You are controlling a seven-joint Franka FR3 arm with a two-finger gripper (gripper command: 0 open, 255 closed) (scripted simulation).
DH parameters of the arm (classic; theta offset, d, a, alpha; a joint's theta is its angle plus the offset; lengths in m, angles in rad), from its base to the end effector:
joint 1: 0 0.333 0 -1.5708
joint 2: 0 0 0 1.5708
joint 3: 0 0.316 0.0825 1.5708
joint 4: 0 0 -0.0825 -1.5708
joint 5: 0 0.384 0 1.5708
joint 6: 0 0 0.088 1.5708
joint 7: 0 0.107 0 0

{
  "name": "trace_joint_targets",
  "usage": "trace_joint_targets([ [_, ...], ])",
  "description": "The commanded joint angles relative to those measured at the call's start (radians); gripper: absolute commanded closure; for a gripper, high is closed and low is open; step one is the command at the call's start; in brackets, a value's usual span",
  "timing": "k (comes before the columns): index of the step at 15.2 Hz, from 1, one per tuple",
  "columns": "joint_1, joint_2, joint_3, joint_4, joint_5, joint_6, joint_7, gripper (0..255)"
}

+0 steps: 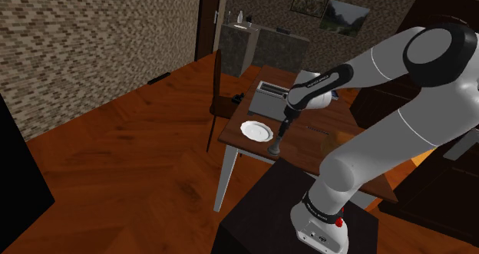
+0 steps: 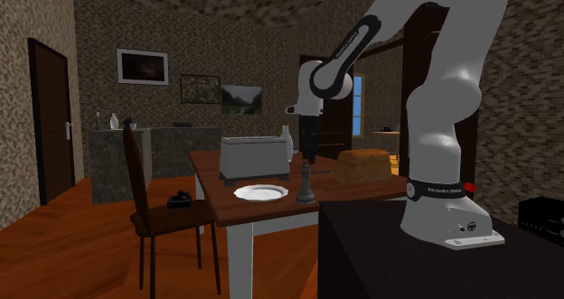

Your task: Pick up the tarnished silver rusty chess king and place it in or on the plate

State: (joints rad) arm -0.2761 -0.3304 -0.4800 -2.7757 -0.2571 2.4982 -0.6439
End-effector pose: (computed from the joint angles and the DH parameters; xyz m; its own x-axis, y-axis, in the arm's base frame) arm 0.2847 -0.2482 0.3020 0.9935 0.1124 0.0200 0.1119 -0.9934 0.0269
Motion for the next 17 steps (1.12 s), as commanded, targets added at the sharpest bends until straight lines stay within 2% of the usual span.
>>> trace_joint_targets([
  [1, 0.009, 0.042, -0.013, -0.002, 0.01, 0.045, -0.011, 0],
  [5, 0.024, 0.104, -0.029, -0.011, 0.033, 0.115, -0.028, 0],
  [12, 0.023, 0.104, -0.029, -0.011, 0.033, 0.114, -0.028, 0],
  [13, 0.023, 0.104, -0.029, -0.011, 0.033, 0.114, -0.028, 255],
  [17, 0.023, 0.104, -0.029, -0.011, 0.033, 0.114, -0.028, 255],
])
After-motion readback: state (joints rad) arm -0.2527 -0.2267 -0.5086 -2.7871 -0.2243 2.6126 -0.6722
